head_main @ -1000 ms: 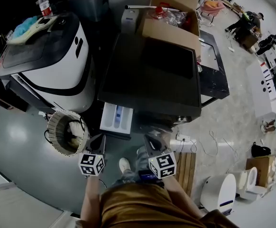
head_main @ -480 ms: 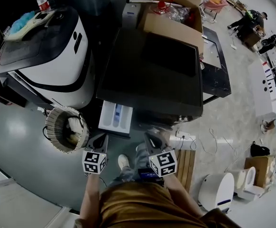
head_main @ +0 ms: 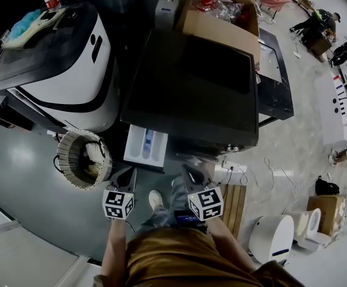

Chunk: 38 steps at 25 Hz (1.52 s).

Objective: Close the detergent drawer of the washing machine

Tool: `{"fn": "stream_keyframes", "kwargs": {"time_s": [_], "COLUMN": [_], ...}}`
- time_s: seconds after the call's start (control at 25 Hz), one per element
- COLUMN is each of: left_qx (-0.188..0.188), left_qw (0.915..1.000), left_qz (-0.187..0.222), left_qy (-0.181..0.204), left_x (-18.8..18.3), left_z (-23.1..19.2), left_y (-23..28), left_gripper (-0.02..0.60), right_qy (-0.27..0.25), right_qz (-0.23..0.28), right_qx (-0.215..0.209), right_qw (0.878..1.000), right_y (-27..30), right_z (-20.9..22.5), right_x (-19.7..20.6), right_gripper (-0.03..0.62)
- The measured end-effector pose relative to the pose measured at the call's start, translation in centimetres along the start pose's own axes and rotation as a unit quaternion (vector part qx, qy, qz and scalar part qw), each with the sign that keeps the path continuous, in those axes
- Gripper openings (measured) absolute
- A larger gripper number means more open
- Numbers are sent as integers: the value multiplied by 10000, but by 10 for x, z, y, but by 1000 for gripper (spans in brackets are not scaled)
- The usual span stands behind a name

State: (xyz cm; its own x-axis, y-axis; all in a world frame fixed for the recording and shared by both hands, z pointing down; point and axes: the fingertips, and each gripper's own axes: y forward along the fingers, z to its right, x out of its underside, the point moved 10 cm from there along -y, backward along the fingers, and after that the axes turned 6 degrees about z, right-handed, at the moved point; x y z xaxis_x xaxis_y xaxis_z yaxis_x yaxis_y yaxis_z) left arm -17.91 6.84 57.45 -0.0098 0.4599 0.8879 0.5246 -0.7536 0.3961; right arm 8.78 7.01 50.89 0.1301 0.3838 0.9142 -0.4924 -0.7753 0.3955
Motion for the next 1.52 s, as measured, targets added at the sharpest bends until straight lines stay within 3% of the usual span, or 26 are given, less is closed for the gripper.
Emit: {"fn": "stream_keyframes", "kwargs": {"time_s": [1.52], "left_qx": [-45], "left_qw": [9996], "left_qz": [135], "left_qy": [-262], "left_x": [-7], "left_z": [-6], "left_y": [14], "left_gripper": [25], "right_qy": [150], "right_qz": [12], "right_qx": [217], "right_qw": [9997], "right_y": [12], "right_z": [28], "right_x": [1], "right_gripper": [12]}}
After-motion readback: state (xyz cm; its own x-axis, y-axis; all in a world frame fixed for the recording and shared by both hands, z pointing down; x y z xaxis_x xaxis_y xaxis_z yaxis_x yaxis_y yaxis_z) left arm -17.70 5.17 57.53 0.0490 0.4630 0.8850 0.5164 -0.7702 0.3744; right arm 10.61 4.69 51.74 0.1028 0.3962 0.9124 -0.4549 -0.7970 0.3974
